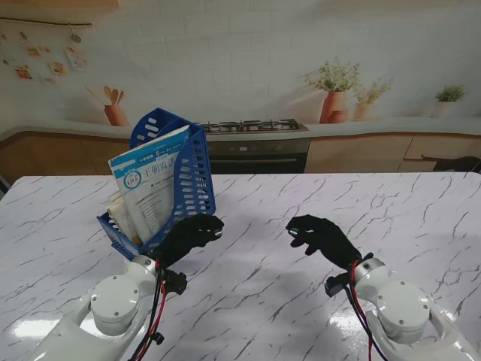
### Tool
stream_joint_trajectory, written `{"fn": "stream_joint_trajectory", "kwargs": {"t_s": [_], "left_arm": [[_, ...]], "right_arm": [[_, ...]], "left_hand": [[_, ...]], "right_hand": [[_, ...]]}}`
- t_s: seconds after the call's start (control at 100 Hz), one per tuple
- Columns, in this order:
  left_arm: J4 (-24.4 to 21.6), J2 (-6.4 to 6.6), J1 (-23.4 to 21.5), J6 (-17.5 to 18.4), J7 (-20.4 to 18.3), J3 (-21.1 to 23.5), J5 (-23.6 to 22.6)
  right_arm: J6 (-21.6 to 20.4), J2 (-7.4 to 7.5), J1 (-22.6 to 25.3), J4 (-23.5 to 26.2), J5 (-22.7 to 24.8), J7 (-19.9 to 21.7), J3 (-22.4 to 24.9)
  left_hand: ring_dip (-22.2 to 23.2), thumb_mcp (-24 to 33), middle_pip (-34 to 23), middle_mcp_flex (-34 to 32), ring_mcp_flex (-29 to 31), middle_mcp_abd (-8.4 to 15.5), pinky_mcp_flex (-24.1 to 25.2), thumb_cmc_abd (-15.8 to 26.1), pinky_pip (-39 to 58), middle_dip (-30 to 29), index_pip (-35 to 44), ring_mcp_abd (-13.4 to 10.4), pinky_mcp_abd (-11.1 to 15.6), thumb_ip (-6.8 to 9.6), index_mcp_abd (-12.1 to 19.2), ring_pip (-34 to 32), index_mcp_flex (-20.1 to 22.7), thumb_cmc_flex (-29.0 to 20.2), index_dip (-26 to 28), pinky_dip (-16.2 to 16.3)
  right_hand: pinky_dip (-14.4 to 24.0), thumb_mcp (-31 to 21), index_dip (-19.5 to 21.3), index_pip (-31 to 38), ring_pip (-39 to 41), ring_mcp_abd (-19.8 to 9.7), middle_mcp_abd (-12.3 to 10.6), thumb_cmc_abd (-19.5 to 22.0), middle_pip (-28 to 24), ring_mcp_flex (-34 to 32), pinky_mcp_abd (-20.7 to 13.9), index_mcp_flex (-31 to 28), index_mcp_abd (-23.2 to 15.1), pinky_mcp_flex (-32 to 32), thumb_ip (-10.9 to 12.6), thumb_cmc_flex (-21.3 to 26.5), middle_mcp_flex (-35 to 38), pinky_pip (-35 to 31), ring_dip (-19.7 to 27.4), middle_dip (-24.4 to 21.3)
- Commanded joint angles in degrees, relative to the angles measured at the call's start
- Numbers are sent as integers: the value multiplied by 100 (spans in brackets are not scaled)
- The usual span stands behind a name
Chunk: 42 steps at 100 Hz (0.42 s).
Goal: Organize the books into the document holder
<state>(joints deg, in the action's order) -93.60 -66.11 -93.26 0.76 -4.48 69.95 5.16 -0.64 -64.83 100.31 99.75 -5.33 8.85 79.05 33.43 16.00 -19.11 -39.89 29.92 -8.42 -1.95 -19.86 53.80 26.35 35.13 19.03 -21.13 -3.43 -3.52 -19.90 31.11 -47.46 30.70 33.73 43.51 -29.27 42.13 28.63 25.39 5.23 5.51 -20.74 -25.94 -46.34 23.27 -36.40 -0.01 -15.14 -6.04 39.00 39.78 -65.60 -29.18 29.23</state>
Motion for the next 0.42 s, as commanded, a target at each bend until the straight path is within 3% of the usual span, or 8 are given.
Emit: {"fn": "stream_joint_trajectory", "kwargs": {"t_s": [0.0,0.41], "left_arm": [[26,-28,-18,136,-51,-18,16],[109,-10,65,185,-179,-34,79]], "right_arm": [[30,-19,46,21,-13,31,-13],[79,-9,12,0,-40,101,-12]], "left_hand": [[48,145,-65,-81,71,26,93,79,-55,25,-36,2,122,125,9,-151,-5,-19,-89,49],[14,98,-6,-35,39,13,121,123,-153,-7,-92,113,84,131,22,-85,-19,-31,-129,25]], "right_hand": [[-66,56,-95,-32,68,1,-43,70,26,-74,355,-12,-25,22,-33,80,87,-48,48,23],[-59,236,-111,-12,142,-58,-65,149,-60,-63,285,-5,-27,-17,-25,143,55,-98,15,50]]}}
